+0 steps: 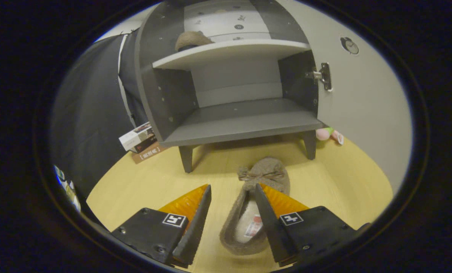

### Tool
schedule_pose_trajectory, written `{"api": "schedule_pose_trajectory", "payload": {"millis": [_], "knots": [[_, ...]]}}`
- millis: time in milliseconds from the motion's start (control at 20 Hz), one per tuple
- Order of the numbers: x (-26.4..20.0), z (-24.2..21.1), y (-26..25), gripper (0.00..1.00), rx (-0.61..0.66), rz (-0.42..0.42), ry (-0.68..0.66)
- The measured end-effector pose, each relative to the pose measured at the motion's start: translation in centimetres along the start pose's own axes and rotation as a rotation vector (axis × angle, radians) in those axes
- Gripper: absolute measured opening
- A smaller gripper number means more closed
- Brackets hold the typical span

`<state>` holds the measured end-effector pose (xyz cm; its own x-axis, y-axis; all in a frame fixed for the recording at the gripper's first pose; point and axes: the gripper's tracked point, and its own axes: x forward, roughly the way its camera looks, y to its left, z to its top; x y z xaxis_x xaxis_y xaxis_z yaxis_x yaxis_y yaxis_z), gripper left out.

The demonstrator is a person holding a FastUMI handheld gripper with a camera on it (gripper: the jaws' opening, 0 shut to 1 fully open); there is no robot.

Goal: Open the shoe cabinet door, grab the shoes and put them into the shoe cabinet, then close the shoe cabinet door.

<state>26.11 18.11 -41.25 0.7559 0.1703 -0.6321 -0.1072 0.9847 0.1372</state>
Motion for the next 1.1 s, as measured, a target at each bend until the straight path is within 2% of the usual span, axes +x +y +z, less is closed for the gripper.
{"api": "schedule_pose_trajectory", "payload": {"millis": [200,300,350,450,500,700,950,1100], "knots": [[2.8,-1.3,-0.9,0.65,0.059,-0.013,0.032],[4.4,-2.8,-0.4,0.47,0.097,0.036,0.099],[4.7,-2.5,-0.5,0.41,0.105,0.055,0.072],[4.9,-2.1,-0.5,0.41,0.168,0.079,0.036],[5.1,-2.0,-0.3,0.31,0.171,0.098,0.02],[4.0,-1.7,0.0,0.08,0.166,0.176,-0.006],[0.8,-0.1,0.0,0.06,0.135,0.186,-0.083],[-0.5,-0.1,0.0,0.06,0.109,0.201,-0.078]]}}
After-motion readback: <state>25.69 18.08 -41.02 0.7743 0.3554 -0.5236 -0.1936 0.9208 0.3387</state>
